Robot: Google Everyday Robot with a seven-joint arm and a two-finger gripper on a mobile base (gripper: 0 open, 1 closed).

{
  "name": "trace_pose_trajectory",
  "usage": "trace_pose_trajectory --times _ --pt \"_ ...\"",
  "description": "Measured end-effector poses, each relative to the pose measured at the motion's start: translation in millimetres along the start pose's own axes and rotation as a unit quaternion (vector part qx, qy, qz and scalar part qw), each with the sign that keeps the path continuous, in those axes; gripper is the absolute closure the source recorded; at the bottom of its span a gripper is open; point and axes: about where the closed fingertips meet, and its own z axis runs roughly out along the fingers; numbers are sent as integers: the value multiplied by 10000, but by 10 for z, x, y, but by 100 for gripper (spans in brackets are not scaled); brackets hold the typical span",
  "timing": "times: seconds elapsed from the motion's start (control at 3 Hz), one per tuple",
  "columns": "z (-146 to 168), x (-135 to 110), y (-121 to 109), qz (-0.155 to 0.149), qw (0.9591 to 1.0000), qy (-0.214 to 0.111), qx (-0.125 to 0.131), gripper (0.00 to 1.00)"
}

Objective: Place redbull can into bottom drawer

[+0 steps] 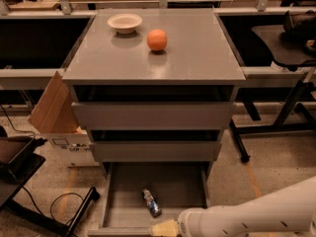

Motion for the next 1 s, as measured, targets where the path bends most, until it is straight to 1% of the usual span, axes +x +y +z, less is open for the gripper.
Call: trace_pose_trajectory --times 0.33,0.67,1.0 --pt "-5 -8 -31 -12 10000 29 53 0" --pt "-139 -81 -218 -219 9986 166 462 0" --pt "-585 -68 -548 -342 9922 336 1153 0"
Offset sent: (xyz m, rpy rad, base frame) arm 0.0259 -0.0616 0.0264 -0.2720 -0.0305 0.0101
